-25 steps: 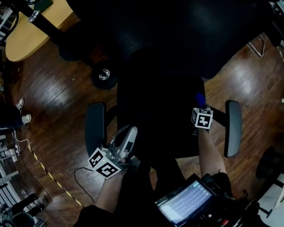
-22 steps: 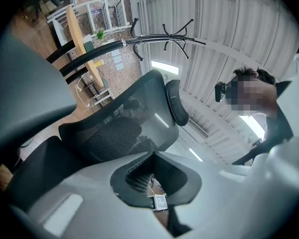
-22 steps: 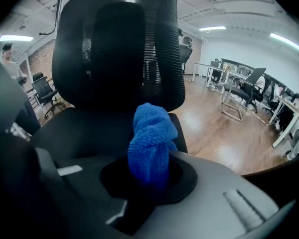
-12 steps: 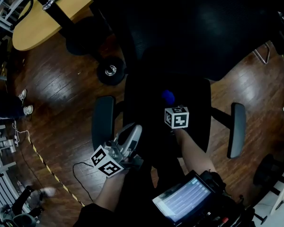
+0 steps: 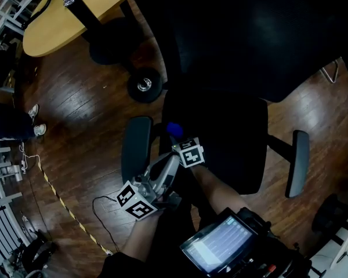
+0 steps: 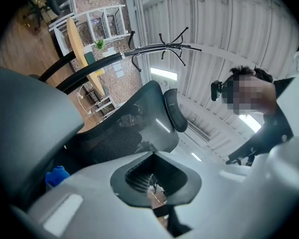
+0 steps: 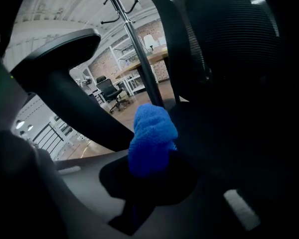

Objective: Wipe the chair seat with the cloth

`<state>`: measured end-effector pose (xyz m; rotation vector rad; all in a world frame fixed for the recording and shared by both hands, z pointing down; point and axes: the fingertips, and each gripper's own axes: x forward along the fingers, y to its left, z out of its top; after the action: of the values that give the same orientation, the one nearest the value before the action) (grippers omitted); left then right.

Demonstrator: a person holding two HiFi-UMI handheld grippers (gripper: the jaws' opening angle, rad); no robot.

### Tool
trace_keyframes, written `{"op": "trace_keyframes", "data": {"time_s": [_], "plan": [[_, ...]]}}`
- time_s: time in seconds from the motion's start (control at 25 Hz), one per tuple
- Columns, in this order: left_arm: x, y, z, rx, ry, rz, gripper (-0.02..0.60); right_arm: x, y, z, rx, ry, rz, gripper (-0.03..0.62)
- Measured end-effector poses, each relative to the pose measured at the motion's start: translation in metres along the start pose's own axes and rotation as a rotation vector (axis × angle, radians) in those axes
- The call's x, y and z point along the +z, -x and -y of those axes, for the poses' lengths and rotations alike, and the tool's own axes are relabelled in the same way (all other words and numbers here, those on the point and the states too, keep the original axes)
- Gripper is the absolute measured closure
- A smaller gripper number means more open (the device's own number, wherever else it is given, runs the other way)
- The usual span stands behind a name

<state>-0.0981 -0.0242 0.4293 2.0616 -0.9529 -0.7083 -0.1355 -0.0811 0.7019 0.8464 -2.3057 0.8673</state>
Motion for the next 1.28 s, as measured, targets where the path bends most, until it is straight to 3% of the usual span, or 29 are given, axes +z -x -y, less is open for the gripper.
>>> {"op": "trace_keyframes", "data": {"time_s": [0.32, 0.76, 0.92, 1.28], "plan": [[-0.001, -0.005, -0.005, -0.006, -0.007, -0.017, 0.591, -0.025, 0.039, 0.088, -0.179, -0.020, 0.003, 0.549], [-0.019, -0.029, -0.001, -0.036, -0.010, -0.095, 0.591, -0.091, 0.199, 0.240, -0.519, -0.144, -0.033, 0.549], [-0.026, -0.034, 0.000, -0.037, -0.014, -0.109, 0.591, -0.102, 0.238, 0.263, -0.582, -0.176, -0.020, 0.549], [-0.023, -0.034, 0.003, -0.042, -0.013, -0.099, 0.591, -0.103, 0.251, 0.271, -0.625, -0.164, -0.015, 0.549]]}}
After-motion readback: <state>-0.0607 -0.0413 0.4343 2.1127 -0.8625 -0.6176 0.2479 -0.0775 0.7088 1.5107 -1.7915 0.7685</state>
